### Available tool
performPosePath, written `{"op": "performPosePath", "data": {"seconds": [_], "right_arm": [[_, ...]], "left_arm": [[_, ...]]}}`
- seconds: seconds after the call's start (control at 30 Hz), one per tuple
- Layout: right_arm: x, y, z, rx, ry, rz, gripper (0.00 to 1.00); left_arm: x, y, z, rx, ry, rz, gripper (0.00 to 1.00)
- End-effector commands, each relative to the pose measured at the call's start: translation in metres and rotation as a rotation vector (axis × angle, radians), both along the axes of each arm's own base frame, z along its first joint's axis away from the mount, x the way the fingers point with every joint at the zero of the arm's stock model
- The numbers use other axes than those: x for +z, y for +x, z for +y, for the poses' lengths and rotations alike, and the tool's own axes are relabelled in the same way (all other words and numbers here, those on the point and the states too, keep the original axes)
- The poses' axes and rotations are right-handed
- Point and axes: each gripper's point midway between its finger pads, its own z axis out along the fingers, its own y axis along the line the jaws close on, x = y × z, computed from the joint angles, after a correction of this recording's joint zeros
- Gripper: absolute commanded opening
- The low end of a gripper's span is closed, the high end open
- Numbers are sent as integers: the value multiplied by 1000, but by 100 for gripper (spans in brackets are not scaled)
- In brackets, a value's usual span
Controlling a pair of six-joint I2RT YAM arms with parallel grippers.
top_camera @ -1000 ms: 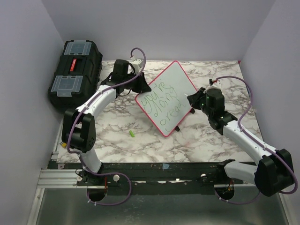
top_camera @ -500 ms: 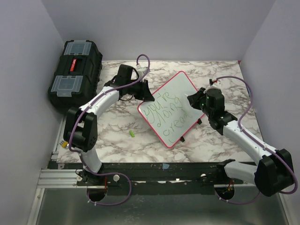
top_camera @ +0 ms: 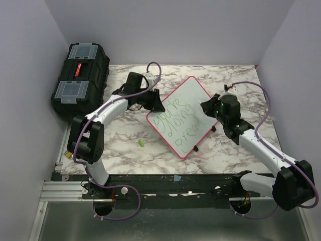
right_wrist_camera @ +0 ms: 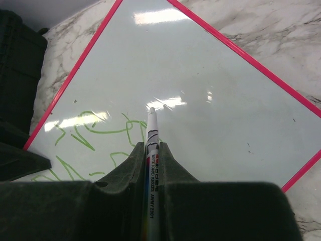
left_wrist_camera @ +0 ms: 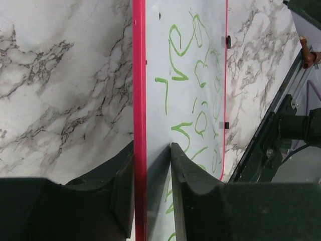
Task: Write a sentence on the whiteboard
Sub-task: Adjust the whiteboard on the whiteboard stand.
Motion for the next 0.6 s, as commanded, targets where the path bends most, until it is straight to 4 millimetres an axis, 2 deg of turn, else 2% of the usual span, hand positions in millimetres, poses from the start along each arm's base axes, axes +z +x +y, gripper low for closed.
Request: {"op": "performPosePath", "data": {"seconds": [0.0,0.33,0.47,0.57], "right_arm": [[-1,-4,-5,-16,-17,-7,1],[1,-4,-5,-12,-16,-10,1],[1,-5,-4,-11,-14,-8,1],[2,-5,-5,-11,-14,-12,1]], "left_arm": [[-21,-20,5,2,72,59,33],[6,-11,13,104,54,-14,53],[22,-8,25,164,39,-47,73],[34,-7,36,211,37,-79,81]]}}
